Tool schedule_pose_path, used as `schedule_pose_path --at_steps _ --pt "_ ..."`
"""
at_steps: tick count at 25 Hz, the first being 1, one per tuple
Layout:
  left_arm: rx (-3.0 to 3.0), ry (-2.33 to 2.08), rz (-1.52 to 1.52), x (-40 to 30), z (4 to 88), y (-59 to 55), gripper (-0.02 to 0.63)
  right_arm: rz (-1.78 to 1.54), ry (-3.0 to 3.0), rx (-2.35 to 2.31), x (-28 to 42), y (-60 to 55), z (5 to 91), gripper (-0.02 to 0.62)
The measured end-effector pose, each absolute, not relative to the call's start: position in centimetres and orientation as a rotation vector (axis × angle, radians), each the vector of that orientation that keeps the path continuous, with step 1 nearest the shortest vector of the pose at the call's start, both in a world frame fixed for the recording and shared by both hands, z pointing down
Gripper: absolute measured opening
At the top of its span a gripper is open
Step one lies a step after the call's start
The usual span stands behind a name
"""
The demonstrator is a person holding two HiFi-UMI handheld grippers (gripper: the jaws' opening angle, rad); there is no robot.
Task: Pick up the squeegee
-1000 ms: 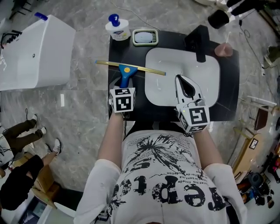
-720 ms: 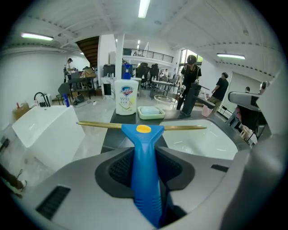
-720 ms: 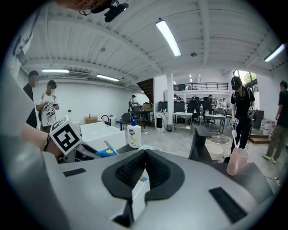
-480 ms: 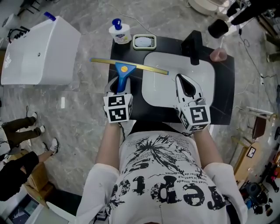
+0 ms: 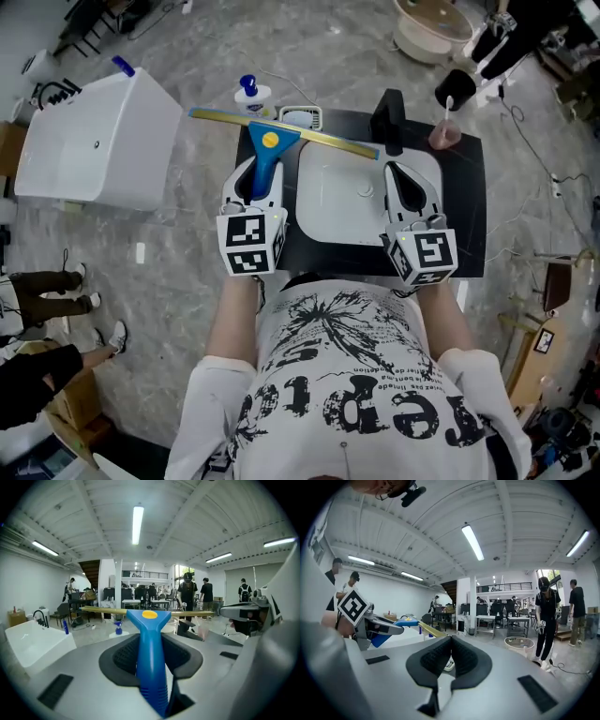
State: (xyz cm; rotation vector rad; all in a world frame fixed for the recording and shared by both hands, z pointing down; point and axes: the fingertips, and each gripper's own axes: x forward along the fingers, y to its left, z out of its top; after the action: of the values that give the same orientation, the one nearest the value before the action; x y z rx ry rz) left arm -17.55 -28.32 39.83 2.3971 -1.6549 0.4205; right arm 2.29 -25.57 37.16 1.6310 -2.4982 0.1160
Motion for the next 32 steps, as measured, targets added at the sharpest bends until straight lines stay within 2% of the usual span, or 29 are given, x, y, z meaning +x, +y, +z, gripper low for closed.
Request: schedule_pose_path --at_steps 13,21,32 --pt "2.652 -1.712 0.130 -14.5 28.0 -26.3 0.140 -0.078 -2.514 1.806 6.3 -23.2 29.6 0.014" --pt "2.717 -1.693 0.114 -12.9 26.6 -25.4 0.140 -0.204 -2.464 1.881 7.8 -22.1 27.6 0.012" --pt "2.686 -1.688 0.139 -13.0 27.6 -25.2 0.140 -0.161 -2.523 1.776 6.4 -21.7 28.8 0.012"
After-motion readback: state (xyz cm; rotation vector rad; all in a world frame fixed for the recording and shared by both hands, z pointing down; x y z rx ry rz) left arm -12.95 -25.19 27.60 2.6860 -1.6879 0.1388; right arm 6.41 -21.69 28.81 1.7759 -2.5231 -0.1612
